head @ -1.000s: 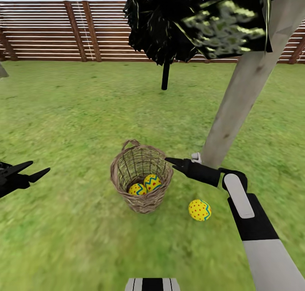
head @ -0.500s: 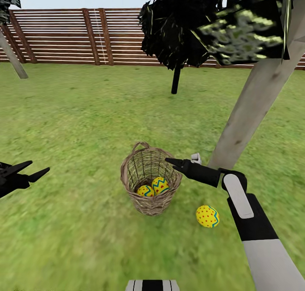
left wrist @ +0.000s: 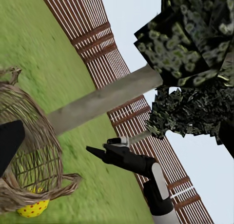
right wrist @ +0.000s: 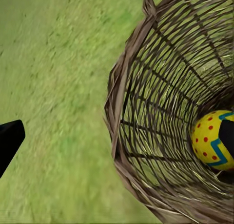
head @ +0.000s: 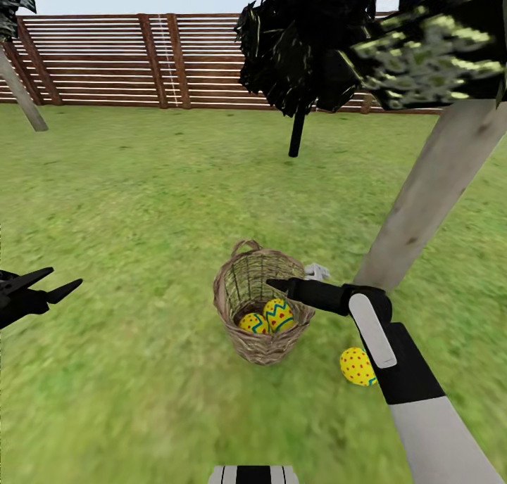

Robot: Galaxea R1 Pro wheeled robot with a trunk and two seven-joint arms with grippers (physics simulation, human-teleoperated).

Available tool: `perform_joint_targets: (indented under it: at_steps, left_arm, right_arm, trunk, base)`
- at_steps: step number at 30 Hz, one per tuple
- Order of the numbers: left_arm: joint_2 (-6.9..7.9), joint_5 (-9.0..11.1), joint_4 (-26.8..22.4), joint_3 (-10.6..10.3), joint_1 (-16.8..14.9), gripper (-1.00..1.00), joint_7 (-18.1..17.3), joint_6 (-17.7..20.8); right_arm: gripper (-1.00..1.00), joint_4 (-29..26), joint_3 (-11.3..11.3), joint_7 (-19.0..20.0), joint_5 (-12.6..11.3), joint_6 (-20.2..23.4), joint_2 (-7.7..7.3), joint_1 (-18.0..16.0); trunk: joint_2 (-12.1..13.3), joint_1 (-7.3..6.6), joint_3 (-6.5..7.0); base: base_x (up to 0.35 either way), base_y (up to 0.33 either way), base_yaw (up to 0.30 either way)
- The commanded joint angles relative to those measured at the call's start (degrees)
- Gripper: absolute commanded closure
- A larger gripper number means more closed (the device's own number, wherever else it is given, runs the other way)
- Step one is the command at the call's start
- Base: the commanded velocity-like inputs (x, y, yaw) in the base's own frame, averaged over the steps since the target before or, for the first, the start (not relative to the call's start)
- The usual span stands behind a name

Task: Take the three Easter eggs out of the wicker basket on the lawn in the garden, then place them on the lawn next to a single tree (choose any tree) so that all three eggs are next to the same tree and none are left in the basket.

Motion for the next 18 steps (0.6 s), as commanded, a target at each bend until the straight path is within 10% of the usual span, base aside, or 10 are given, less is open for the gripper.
perform_joint_targets:
  at_steps: [1,7,12,18]
  left_arm:
    - [0.00,-0.01,0.03,-0.01,-0.02,-1.00,-0.23,0.61]
    - [-0.01,0.00,0.03,0.04,-0.02,-1.00,-0.23,0.61]
    - [0.03,0.00,0.03,0.04,-0.02,-1.00,-0.23,0.61]
    - [0.03,0.00,0.03,0.04,-0.02,-1.00,-0.23,0.55]
  right_arm:
    - [-1.00,-0.03,0.05,0.14,0.68,0.12,-0.01,-0.04]
    - [-1.00,0.02,0.65,-1.64,0.84,-0.06,0.09,-0.04]
    - [-1.00,0.07,5.51,-10.17,1.10,-0.26,0.21,-0.04]
    - [-1.00,0.02,7.59,-22.60,1.02,-0.43,4.84,-0.20]
  trunk:
    - [-0.02,0.01,-0.05]
    - [-0.02,0.01,-0.05]
    - [-0.02,0.01,-0.05]
    - [-0.02,0.01,-0.05]
  base:
    - [0.166,0.252,0.000]
    - [0.198,0.231,0.000]
    - [0.210,0.228,0.000]
    - [0.154,0.193,0.000]
